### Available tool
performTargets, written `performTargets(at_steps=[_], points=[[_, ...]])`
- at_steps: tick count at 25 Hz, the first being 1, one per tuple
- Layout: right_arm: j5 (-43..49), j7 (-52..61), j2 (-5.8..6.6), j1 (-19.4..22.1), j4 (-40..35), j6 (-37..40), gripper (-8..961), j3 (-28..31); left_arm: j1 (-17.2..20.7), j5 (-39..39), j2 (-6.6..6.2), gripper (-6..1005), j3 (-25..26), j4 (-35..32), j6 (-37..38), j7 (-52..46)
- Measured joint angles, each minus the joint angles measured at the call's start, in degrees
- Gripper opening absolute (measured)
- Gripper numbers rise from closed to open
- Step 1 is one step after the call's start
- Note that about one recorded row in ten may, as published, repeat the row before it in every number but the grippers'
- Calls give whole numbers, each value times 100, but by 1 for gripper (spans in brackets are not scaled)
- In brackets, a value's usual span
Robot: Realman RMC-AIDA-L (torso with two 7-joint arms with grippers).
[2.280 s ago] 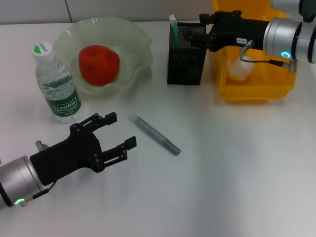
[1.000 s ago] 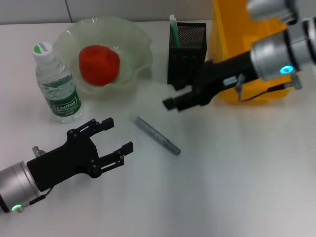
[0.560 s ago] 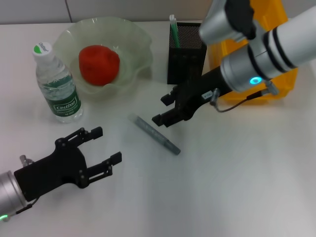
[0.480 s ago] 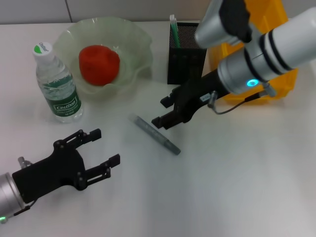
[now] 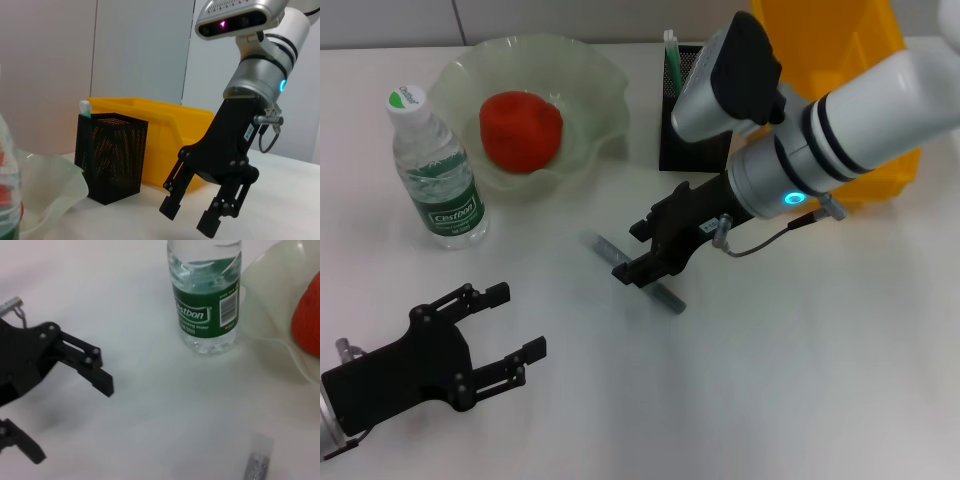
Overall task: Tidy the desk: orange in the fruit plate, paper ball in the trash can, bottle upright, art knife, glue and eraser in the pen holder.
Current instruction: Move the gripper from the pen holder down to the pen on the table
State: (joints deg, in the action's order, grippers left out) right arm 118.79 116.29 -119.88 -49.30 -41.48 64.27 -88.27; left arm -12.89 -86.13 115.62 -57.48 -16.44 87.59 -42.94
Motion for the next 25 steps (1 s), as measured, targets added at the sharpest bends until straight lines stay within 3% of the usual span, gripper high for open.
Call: performTargets(at_steps=[11,25], points=[[-274,78,0,-27,141,-623,642,-582,148,-14,-123,800,-1,10,5,37],[-459,225,0,-54,146,-964,632,-1013,193,-164,-161,799,57,-1,19,45]])
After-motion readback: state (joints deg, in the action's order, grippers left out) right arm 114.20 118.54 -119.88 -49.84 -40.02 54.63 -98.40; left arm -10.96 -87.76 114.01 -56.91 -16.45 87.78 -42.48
